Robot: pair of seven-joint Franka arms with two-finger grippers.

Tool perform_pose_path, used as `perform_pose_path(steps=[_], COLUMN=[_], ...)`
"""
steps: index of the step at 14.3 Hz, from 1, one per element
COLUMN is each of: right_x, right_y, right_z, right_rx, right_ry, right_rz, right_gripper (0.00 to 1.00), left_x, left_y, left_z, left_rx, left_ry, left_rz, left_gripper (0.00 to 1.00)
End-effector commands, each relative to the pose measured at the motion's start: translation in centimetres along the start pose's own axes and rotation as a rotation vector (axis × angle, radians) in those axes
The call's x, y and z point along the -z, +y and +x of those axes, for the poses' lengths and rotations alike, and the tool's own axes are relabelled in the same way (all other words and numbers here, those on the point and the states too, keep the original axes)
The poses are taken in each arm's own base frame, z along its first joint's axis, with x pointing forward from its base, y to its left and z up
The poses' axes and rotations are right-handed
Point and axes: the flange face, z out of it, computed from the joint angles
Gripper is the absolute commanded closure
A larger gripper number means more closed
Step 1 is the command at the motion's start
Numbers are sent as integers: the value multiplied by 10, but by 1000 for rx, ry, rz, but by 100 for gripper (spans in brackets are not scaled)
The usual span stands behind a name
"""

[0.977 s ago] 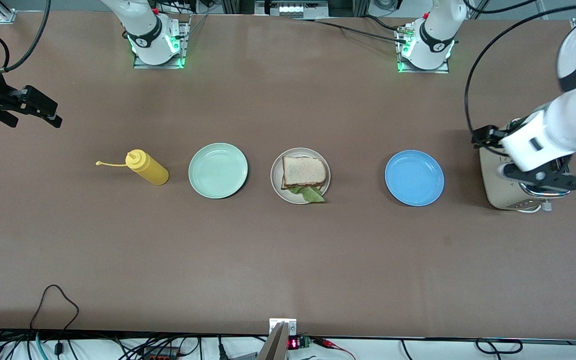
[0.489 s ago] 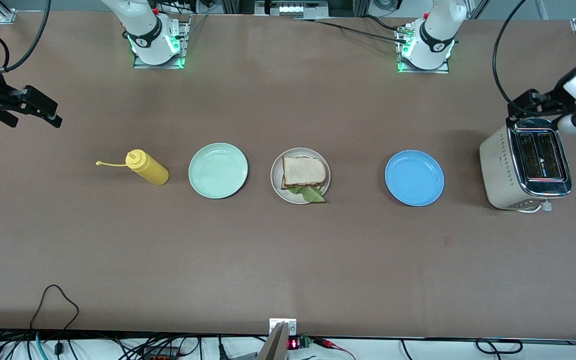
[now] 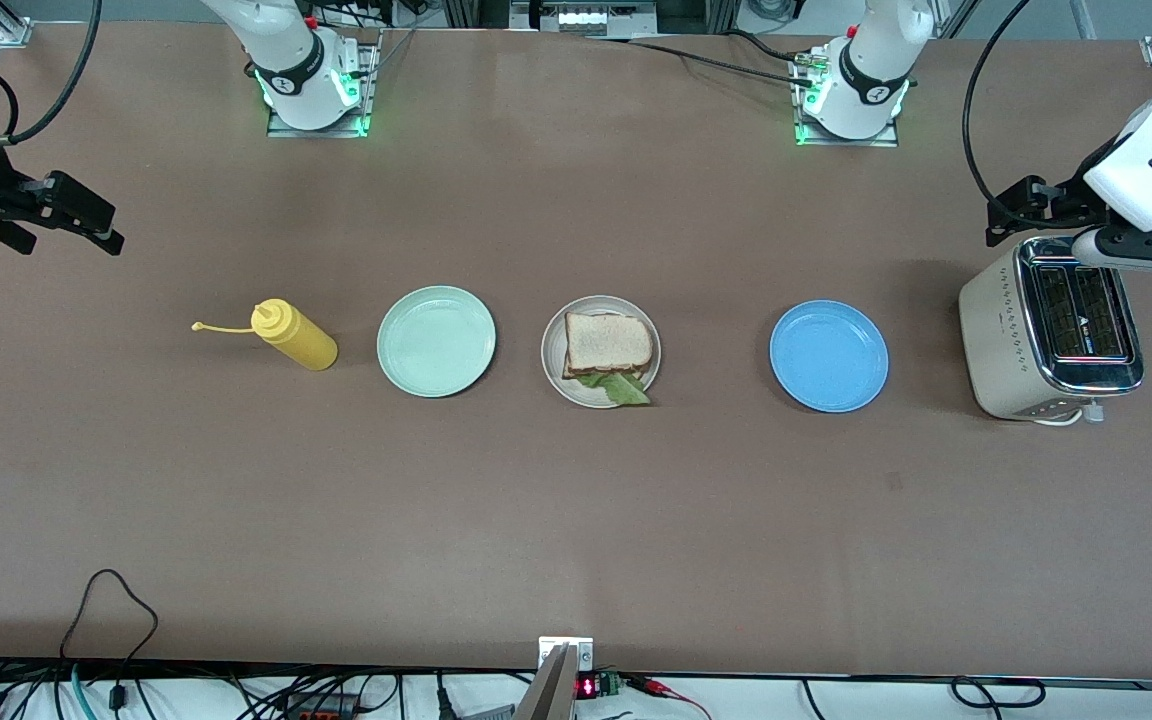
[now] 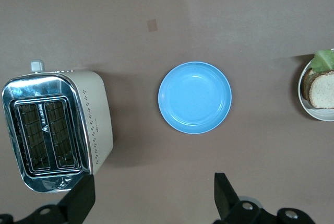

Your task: Make sandwich in beige plate with both arms

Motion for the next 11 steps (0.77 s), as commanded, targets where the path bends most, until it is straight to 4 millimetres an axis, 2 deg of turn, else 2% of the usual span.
perform_pose_path(steps=[1,5,11], right_x=[4,4,2], right_y=[3,3,3], right_z=[0,0,0], right_rx=[3,1,0], right_ry=[-5,-5,-6], right_rz=[-4,-4,-4], right_gripper=[0,0,0], left_x=[0,4,3], left_y=[0,5,1], left_z=[-1,1,1], left_rx=[3,-2,1], left_ry=[-7,-3,-9], left_rz=[-1,14,13], left_gripper=[0,0,0])
